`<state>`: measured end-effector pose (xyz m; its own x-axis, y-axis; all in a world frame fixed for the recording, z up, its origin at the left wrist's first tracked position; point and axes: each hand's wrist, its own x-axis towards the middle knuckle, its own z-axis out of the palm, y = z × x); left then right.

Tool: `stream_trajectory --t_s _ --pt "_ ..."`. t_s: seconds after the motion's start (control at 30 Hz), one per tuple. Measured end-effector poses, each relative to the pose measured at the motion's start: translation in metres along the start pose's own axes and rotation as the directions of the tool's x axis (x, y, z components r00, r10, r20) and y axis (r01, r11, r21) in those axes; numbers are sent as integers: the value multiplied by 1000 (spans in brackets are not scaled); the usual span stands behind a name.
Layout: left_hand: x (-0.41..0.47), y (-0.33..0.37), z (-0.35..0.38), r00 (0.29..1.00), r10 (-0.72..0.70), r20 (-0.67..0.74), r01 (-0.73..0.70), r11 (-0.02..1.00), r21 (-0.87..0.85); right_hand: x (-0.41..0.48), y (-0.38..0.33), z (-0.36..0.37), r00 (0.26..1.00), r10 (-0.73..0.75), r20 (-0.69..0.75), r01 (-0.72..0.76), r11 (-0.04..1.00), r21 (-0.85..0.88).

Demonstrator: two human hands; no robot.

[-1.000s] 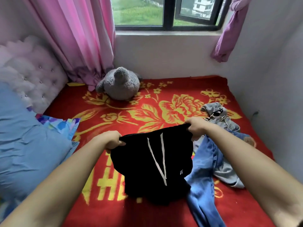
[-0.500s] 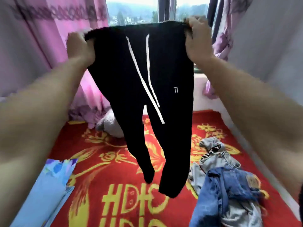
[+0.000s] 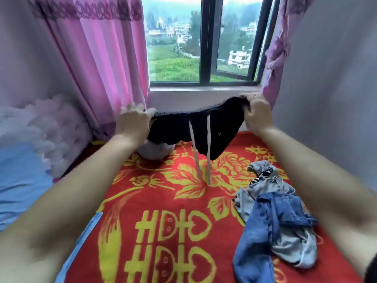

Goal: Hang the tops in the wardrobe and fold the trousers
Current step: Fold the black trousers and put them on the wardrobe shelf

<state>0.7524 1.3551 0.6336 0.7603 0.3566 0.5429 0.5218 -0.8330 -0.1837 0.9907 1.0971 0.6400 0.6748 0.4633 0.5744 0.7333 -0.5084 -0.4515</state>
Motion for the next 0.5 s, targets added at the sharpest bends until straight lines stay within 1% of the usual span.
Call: stream_trajectory --t_s 0.03,0.1,0.17,0.23,0.33,0.43,0.5 --pt "-27 7 22 997 42 61 -44 998 39 -29 13 17 998 27 57 -27 1000 -5" --pt "-85 21 66 972 93 216 -103 994 36 -91 39 52 977 79 198 -71 996 -47" --pt "-144 38 109 917 135 376 -151 988 13 -154 64 85 924 125 361 -77 987 -144" --pt "-203 55 146 842 156 517 -176 984 -11 -215 85 114 847 167 505 -43 968 -247" --pt "-279 77 188 715 176 677 -201 979 -43 -296 109 142 713 221 666 45 933 -358" --pt "-341 94 208 580 171 796 -187 979 -74 -360 117 154 567 259 782 177 889 -423" --pt "-373 101 214 516 169 840 -175 980 -90 -394 118 157 500 278 820 226 873 -433"
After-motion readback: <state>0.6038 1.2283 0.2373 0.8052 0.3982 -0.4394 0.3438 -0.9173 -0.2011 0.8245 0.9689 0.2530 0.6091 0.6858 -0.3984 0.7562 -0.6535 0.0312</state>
